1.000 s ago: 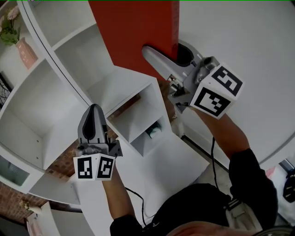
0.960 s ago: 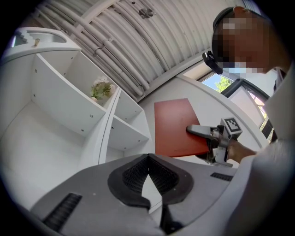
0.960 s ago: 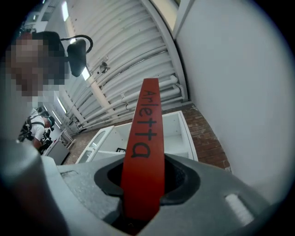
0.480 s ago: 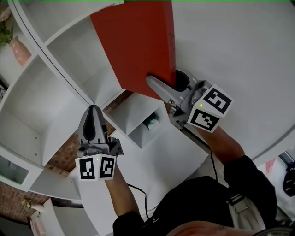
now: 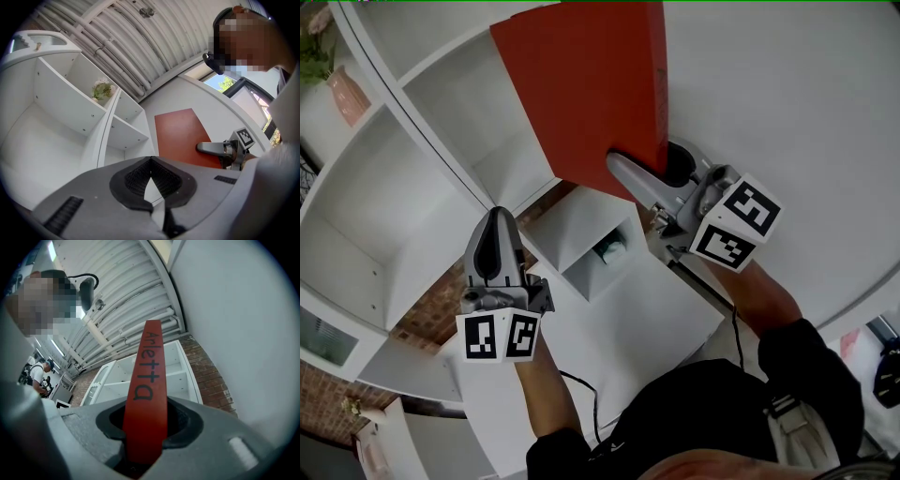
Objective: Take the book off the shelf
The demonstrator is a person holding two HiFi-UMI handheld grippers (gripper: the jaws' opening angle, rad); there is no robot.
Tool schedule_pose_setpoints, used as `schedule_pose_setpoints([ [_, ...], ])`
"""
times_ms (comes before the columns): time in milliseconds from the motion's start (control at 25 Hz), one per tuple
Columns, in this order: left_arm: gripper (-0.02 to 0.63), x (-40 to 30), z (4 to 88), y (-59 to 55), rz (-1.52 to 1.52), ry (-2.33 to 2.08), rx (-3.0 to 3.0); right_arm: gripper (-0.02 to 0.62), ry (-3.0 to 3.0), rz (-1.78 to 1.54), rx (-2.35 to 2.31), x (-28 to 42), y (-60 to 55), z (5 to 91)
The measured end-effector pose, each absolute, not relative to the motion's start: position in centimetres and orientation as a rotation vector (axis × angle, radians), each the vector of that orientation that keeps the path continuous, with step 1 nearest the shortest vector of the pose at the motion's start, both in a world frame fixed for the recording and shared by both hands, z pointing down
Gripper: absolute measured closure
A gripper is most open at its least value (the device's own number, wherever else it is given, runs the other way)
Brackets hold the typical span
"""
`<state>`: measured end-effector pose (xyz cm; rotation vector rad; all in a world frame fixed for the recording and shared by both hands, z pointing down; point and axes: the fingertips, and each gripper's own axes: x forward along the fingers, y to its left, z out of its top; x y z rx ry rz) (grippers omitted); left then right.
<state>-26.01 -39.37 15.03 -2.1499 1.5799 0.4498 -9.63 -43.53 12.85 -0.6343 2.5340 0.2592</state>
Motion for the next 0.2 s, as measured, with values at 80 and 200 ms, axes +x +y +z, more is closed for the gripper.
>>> schedule_pose_setpoints([
  [80, 0.607, -26.02, 15.01, -39.37, 0.448, 1.581, -2.15, 0.44, 2.534, 0.255, -0.631, -9.62, -43.62, 12.76],
  [200, 0.607, -26.17, 15.05, -39.33, 0.445, 1.588, -2.148, 0.44, 2.533, 0.248, -0.626, -9.63, -43.72, 12.67],
])
